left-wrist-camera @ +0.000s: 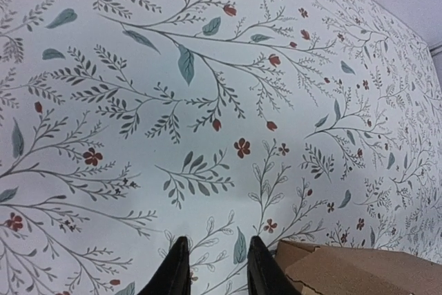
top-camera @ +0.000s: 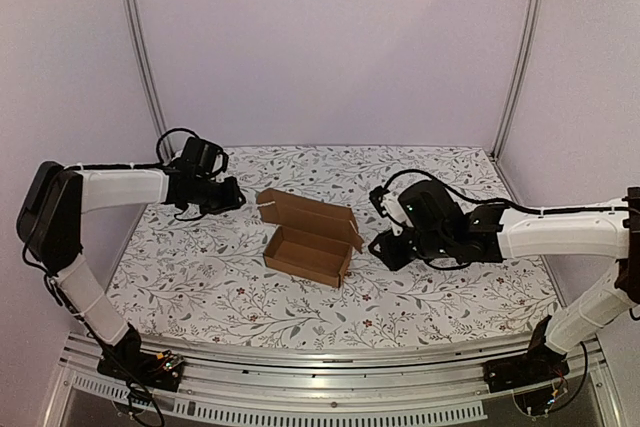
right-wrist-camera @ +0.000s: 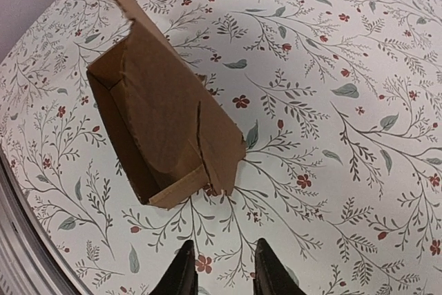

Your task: Fold the paper box

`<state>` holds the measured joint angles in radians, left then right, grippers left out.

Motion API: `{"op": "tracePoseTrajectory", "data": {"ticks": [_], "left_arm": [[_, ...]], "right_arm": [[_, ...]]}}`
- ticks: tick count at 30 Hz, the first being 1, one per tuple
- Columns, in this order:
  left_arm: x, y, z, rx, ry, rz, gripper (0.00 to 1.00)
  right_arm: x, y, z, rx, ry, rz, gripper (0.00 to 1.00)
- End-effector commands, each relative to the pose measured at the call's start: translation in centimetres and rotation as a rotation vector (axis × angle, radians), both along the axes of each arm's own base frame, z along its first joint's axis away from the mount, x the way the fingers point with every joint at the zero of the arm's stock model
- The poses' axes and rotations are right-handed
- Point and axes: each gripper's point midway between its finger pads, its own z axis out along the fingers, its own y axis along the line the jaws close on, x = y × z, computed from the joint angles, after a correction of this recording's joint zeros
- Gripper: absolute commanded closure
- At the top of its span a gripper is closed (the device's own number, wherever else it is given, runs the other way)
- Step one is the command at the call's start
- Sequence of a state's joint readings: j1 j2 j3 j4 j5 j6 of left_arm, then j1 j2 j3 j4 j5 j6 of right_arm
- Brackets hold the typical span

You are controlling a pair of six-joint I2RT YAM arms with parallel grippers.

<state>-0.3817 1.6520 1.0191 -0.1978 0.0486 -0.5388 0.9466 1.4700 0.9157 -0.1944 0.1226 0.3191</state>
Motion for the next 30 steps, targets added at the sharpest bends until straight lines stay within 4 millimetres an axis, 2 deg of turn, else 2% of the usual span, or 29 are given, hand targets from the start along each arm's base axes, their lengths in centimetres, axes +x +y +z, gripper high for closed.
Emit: {"op": "tracePoseTrajectory", "data": {"ticks": [1,4,6,8,20,25,30], "left_arm": [[2.3,-1.0,0.6,-0.044,-0.012,-0.013,0.75],[3.0,-2.4,0.1,-0.074,0.015,-0.066,0.84],[3.1,-3.1,-0.2,-0.099,0.029,-0.089,0.95],[2.9,-3.7,-0.5,-0.125,0.045,-0.112,1.00],[-1.5,-5.1,-2.3,-0.229,0.113,-0.203,1.00],[-2.8,-5.5,-2.1,-0.227,0.110,-0.233,1.00],[-3.3,-5.1,-1.6,-0.196,0.087,-0.222,1.00]], "right_arm": [[0.8,-2.3,0.8,0.007,-0.036,-0.084,0.80],[1.4,-2.2,1.6,0.027,-0.046,-0.089,0.98],[2.1,-2.0,1.8,0.035,-0.043,-0.094,1.00],[2.8,-1.7,1.7,0.044,-0.030,-0.098,1.00],[5.8,1.2,0.8,0.121,0.034,-0.098,1.00],[5.6,2.5,-0.3,0.152,0.092,-0.068,1.00],[5.3,3.0,-1.2,0.170,0.139,-0.071,1.00]]}}
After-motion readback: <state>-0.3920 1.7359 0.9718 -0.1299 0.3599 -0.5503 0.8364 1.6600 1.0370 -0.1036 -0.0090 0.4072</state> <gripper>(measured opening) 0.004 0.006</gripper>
